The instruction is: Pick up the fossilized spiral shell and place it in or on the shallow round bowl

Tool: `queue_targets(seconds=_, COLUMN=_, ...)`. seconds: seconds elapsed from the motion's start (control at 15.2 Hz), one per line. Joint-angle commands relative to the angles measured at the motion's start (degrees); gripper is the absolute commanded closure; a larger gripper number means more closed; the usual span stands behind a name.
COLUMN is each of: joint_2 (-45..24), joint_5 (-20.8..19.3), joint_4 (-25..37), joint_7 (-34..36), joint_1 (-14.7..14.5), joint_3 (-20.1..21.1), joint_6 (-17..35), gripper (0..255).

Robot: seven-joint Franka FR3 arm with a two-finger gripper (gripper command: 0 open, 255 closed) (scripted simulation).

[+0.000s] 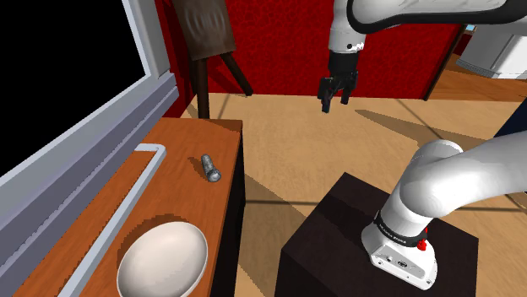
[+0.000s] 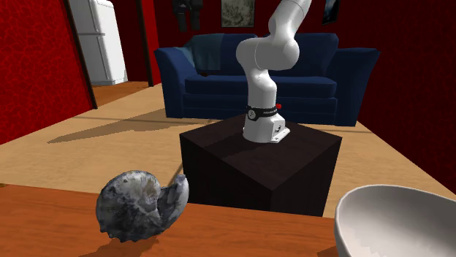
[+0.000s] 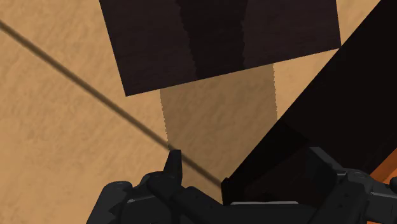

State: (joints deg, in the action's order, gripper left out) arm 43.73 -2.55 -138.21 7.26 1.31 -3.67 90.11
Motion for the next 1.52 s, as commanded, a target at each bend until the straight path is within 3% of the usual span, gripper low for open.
queue_targets(seconds=0.0, joint_2=0.0, joint_5=0.0, joint_4=0.0, joint_7=0.0, joint_1=0.0, joint_3=0.0, joint_6=0.0, gripper=0)
queue_targets(seconds=0.73, joint_2=-16.6, joint_5=7.2, joint_4=3.2, joint_7=11.4, joint_1=-4.1, joint_3=8.5, joint_6=13.1, gripper=0)
queue_targets(seconds=1.45, joint_2=-37.8, joint_5=8.9, joint_4=15.3, joint_7=22.0, joint_1=-7.1, joint_3=15.1, joint_6=22.6, gripper=0)
